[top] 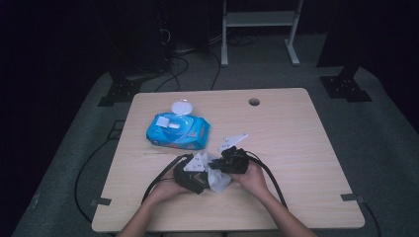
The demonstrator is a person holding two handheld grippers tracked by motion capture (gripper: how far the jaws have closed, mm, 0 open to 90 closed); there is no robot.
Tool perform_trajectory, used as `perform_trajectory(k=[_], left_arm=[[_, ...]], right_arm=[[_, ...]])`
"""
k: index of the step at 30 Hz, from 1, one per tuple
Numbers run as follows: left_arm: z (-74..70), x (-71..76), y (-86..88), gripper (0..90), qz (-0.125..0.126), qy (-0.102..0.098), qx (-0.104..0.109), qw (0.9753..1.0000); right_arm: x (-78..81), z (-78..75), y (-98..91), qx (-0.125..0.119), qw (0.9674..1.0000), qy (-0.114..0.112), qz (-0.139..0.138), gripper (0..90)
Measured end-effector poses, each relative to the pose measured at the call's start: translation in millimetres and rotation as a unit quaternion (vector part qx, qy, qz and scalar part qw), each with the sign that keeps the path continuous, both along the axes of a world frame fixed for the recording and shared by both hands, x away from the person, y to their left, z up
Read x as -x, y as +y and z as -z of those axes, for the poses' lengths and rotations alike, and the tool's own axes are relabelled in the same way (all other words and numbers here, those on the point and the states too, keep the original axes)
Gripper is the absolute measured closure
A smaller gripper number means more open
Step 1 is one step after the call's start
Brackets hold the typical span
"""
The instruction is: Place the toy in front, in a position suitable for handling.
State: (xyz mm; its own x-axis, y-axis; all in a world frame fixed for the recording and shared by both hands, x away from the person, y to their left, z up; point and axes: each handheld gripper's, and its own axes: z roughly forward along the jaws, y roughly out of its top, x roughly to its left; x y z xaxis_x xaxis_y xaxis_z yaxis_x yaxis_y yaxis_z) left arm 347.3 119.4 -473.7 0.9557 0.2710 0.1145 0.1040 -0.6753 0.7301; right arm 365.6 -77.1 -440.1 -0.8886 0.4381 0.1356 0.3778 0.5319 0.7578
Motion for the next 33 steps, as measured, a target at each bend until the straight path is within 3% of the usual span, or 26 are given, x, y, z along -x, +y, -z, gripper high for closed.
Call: perform_trajectory(k=[6,7,10,12,13,15,21,25,29,33], left_arm=[[0.6,-1.3,1.1,23.8,-0.001,0.007,0.003,1.0000],[0.5,-2.7,1.6,23.8,-0.005,0.015,0.005,0.9999],[0.1,-4.4,2.3,23.6,-0.005,0.024,0.003,0.9997],[0.3,-5.3,2.8,22.8,-0.009,0.033,0.012,0.9993],[-1.4,-7.7,5.4,21.5,-0.013,0.052,0.029,0.9982],[-2.2,-8.8,6.8,19.5,-0.015,0.059,0.034,0.9976],[-3.5,-14.4,14.9,17.2,-0.030,0.098,0.065,0.9926],[-2.6,-15.4,14.4,17.2,-0.032,0.102,0.066,0.9920],[-2.9,-15.7,13.9,17.0,-0.037,0.105,0.067,0.9914],[-4.0,-15.2,12.9,16.6,-0.040,0.104,0.067,0.9915]], right_arm=[[-4.2,0.0,-16.7,0.025,0.9995,-0.010,0.018,83.0],[-4.1,1.3,-30.6,0.036,0.9989,-0.009,0.030,83.0],[-0.2,4.3,-50.2,0.038,0.9984,-0.003,0.042,82.8],[1.6,5.3,-54.6,0.036,0.9983,-0.003,0.045,82.7],[6.4,7.4,-59.3,0.036,0.9981,-0.007,0.048,82.3],[10.6,8.1,-59.4,0.036,0.9981,-0.015,0.048,82.2],[14.0,6.2,-56.2,0.050,0.9977,-0.024,0.038,80.9],[14.1,6.2,-55.0,0.048,0.9979,-0.024,0.036,80.7],[16.7,6.8,-49.5,0.034,0.9993,-0.011,0.013,80.8],[19.2,7.1,-49.3,0.038,0.9992,-0.010,-0.002,81.0]])
